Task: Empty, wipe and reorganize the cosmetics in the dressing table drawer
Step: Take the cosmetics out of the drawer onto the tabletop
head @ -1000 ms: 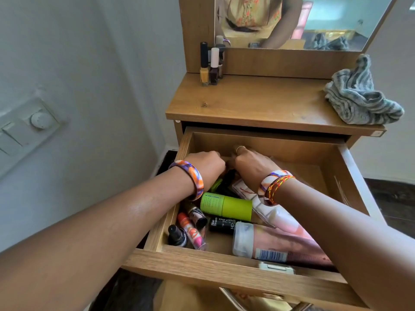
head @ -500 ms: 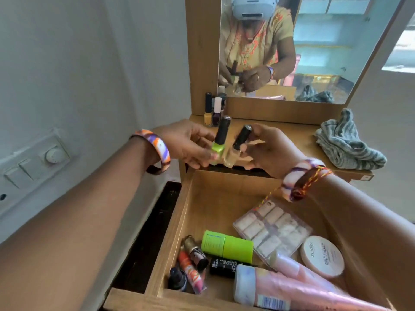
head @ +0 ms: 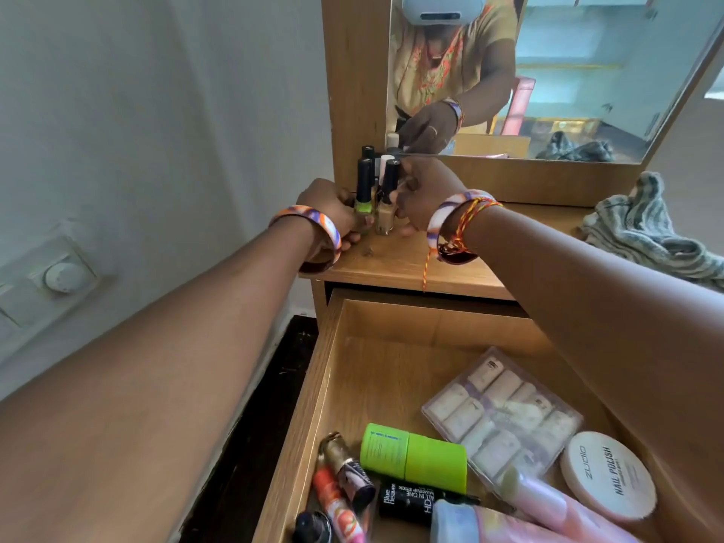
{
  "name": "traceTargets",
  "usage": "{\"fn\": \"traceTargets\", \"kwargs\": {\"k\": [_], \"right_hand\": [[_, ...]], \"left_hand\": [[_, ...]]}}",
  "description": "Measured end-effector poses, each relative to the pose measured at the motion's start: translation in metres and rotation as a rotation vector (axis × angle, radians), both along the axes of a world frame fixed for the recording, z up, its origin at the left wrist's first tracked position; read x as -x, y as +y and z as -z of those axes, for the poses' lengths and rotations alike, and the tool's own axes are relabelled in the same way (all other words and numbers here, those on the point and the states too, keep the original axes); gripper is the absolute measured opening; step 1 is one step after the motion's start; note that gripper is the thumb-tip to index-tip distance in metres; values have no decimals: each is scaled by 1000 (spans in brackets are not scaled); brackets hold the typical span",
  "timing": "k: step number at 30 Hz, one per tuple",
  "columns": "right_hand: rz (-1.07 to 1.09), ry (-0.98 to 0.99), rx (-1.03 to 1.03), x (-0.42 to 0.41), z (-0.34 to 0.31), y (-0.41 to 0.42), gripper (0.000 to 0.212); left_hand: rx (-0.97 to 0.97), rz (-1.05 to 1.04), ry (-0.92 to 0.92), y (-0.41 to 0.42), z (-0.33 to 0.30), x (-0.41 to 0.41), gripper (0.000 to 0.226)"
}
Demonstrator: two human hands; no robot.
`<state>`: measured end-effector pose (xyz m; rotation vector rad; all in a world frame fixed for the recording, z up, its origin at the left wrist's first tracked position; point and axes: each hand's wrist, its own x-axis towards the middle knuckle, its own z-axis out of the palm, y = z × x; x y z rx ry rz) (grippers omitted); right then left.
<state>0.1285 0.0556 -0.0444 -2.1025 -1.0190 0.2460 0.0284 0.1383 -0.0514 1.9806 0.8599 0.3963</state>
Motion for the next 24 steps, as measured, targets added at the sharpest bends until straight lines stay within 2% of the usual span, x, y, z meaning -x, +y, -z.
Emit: {"fn": "traceTargets", "kwargs": {"k": [5,10,14,20,23,24], "right_hand": [[19,121,-32,2,4,3,40],[10,142,7,5,1,-2,50],[91,17,-42,8,11,-4,41],[127,95,-101,9,16,-7,34],[183,119,-131,10,14,-19,19],[201,123,-136,12,13,-25,24]], "left_hand": [[-32,-33,-11,6,3,-6,39],[-97,-69,-11,11,4,-8,32],[-142,-50,16,14,5,-11,32],[-286,-99,103,9,3,-8,39],[-359,-143,51,-3,-1,5,37],[-393,-126,16,-10,-5,12,37]]}}
